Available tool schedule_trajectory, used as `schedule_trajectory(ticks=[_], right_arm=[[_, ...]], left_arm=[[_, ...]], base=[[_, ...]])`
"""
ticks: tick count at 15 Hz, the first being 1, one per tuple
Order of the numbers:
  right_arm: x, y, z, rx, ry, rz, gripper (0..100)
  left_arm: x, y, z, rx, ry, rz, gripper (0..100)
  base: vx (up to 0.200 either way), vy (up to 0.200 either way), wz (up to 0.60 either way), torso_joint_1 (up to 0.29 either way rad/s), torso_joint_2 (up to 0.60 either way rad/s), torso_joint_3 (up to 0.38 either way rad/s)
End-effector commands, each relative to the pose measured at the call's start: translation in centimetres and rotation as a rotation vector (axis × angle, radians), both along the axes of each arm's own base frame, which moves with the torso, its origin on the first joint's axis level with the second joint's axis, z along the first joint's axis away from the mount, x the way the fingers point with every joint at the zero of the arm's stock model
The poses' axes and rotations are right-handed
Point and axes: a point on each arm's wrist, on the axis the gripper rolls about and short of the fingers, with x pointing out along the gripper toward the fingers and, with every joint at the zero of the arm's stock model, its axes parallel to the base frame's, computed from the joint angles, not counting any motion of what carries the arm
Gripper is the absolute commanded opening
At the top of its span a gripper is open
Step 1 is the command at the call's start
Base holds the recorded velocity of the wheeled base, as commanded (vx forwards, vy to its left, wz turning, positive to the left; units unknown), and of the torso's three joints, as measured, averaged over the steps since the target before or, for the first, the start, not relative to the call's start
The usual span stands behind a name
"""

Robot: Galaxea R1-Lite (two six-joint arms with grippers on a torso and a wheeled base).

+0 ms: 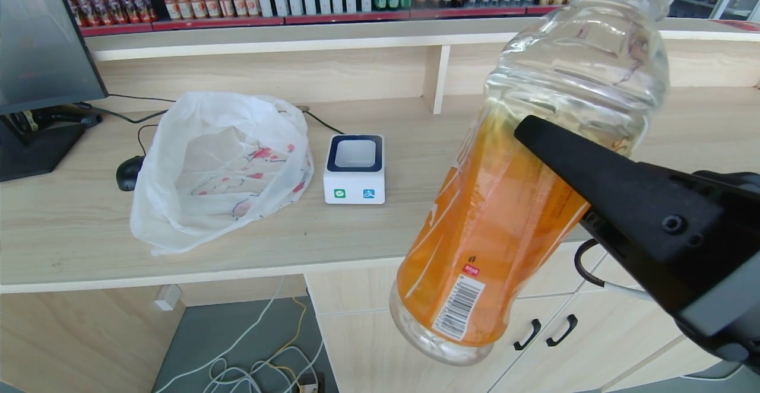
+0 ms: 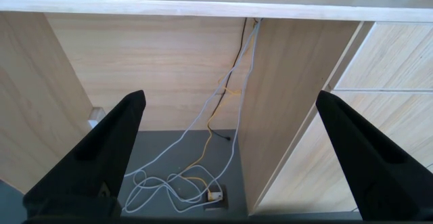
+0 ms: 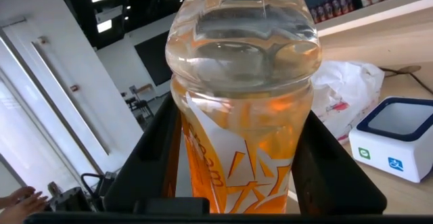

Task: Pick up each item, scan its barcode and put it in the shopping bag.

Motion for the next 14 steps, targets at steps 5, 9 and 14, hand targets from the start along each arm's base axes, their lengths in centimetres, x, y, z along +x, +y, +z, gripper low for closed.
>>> schedule_trajectory(ticks=[5,9,14], right_arm=[[-0.6,-0.7,-0.7,-0.045,-0.033,-0.031,0],[0.0,-0.5,-2.1,-0.174,-0.115,-0.219,0],[0.7,-0.2,-2.9,-0.286,-0.166,-0.439,0]], left_arm=[[0.0,0.0,0.0,0.0,0.0,0.0,100],[0.0,0.0,0.0,0.001,0.0,0.0,100],[0.0,0.0,0.0,0.003,0.0,-0.002,100]], base=[[0.0,0.0,0.0,0.0,0.0,0.0],[0.0,0.0,0.0,0.0,0.0,0.0],[0.0,0.0,0.0,0.0,0.0,0.0]])
